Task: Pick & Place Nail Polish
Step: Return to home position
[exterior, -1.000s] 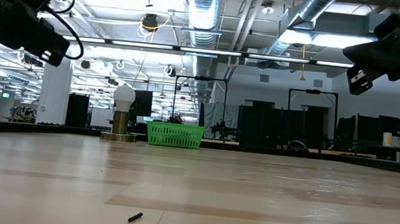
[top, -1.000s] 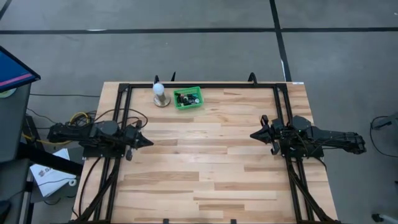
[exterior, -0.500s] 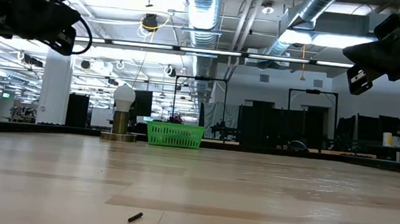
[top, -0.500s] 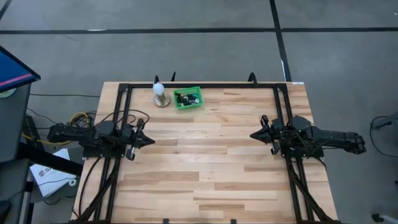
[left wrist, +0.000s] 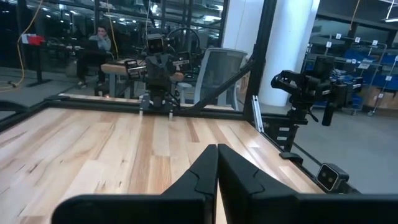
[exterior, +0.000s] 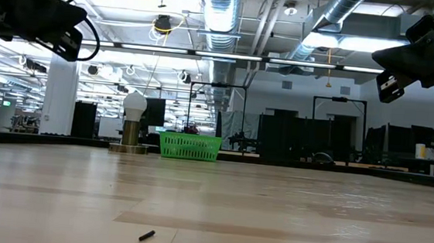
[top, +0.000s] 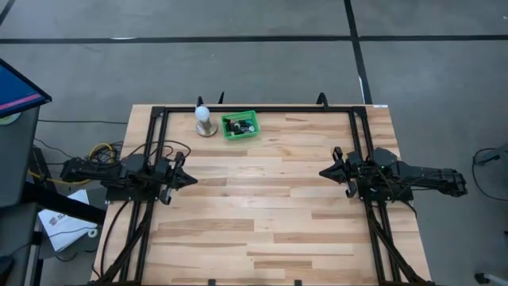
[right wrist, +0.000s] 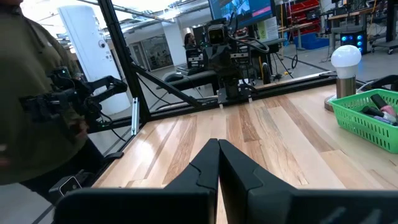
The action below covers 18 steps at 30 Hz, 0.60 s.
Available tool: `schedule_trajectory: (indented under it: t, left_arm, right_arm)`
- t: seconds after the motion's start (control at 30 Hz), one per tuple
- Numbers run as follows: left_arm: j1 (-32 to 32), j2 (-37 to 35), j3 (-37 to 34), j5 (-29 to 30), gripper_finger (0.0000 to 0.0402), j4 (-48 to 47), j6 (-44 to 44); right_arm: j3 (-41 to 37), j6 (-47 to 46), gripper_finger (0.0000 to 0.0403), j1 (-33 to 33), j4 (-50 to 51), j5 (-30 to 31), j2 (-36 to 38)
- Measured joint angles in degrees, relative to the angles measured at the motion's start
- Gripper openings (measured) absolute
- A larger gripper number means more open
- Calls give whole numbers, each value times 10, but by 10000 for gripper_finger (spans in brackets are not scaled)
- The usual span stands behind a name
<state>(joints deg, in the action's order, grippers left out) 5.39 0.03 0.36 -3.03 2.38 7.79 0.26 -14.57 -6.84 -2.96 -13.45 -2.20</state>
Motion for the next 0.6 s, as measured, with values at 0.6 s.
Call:
schedule_trajectory:
  t: [0.6]
  left_arm:
    - [0,0,0,0,9,7,0]
  right_arm:
    - [0,0,0,0,0,0,0]
